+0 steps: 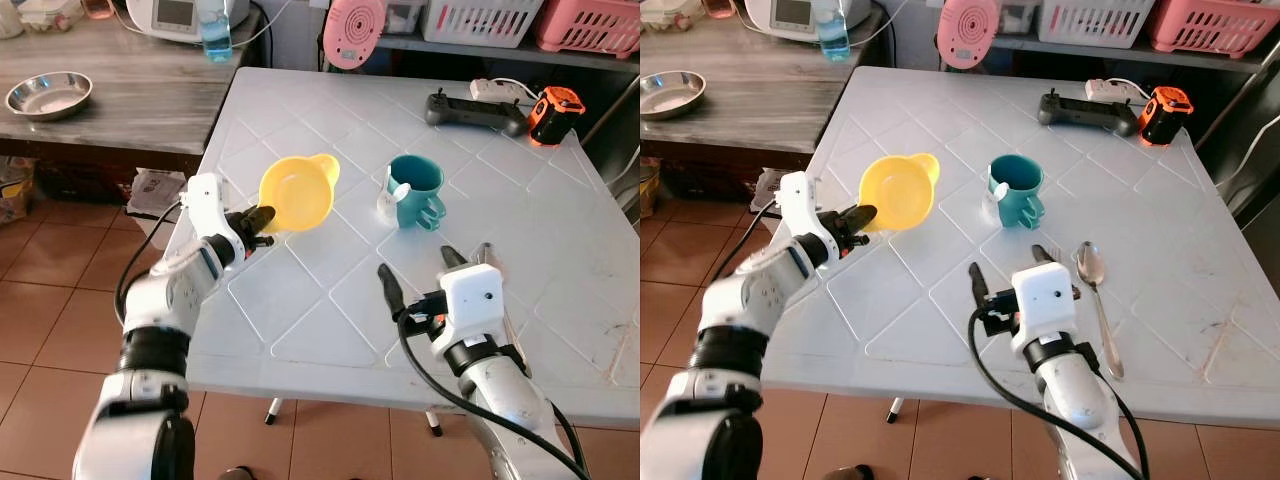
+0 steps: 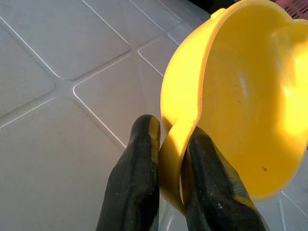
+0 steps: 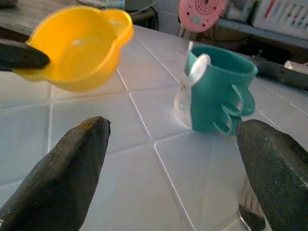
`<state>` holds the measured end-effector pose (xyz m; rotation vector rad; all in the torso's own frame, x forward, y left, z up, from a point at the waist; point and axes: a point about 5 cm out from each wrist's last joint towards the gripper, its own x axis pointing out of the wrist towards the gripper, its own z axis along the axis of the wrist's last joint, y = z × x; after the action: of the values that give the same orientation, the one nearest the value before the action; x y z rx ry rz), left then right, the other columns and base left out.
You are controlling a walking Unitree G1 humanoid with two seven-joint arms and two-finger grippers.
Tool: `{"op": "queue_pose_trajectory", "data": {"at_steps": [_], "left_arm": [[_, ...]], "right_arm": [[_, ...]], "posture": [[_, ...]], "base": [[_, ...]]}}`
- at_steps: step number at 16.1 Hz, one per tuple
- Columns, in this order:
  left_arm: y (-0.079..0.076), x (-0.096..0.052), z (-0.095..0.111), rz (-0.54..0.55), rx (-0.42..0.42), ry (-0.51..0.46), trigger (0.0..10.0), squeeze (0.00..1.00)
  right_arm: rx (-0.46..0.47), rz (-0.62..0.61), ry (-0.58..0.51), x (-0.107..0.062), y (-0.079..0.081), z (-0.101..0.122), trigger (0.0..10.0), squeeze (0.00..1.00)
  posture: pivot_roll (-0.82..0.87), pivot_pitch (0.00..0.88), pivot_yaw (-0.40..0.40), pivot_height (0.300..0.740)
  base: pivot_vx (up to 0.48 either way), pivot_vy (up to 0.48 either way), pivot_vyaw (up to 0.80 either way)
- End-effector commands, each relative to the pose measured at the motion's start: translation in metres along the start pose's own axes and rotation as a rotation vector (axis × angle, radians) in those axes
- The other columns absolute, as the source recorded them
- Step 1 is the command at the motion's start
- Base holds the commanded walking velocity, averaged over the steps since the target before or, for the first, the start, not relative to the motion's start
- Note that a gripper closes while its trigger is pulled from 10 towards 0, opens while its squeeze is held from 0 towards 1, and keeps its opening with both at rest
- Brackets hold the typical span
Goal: Setting the table
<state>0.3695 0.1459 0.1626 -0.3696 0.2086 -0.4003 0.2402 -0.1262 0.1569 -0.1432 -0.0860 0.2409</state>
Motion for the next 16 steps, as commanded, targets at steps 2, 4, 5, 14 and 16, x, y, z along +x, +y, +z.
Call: {"op": "queue_pose_trajectory", "data": {"at_steps": [2, 4, 5, 14, 16], "left_arm": [[-0.001, -0.003, 0.007, 0.038, 0.032, -0.017, 0.0, 0.0], [0.004, -0.006, 0.013, 0.096, 0.052, -0.048, 0.0, 0.0], [0.009, -0.009, 0.018, 0.142, 0.07, -0.092, 0.0, 0.0], [-0.003, -0.035, 0.021, 0.114, 0.341, -0.345, 0.0, 0.0], [-0.005, -0.04, 0.009, 0.143, 0.363, -0.345, 0.0, 0.0]], "right_arm": [[-0.012, -0.03, -0.012, 0.001, -0.005, 0.001, 10.0, 0.0], [-0.013, -0.064, -0.022, 0.001, -0.01, 0.001, 10.0, 0.0], [-0.016, -0.09, -0.032, 0.001, -0.013, 0.002, 10.0, 0.0], [-0.032, -0.18, -0.068, -0.001, -0.024, 0.005, 10.0, 0.0], [-0.041, -0.196, -0.07, -0.002, -0.027, 0.004, 10.0, 0.0]], "posture": [[0.2, 0.13, -0.067, 0.74], [0.2, 0.129, -0.063, 0.74], [0.2, 0.129, -0.063, 0.74], [0.2, 0.132, -0.056, 0.74], [0.2, 0.125, -0.06, 0.74]], "base": [[0.0, 0.0, 0.0], [0.0, 0.0, 0.0], [0.0, 0.0, 0.0], [0.0, 0.0, 0.0], [0.0, 0.0, 0.0]]}}
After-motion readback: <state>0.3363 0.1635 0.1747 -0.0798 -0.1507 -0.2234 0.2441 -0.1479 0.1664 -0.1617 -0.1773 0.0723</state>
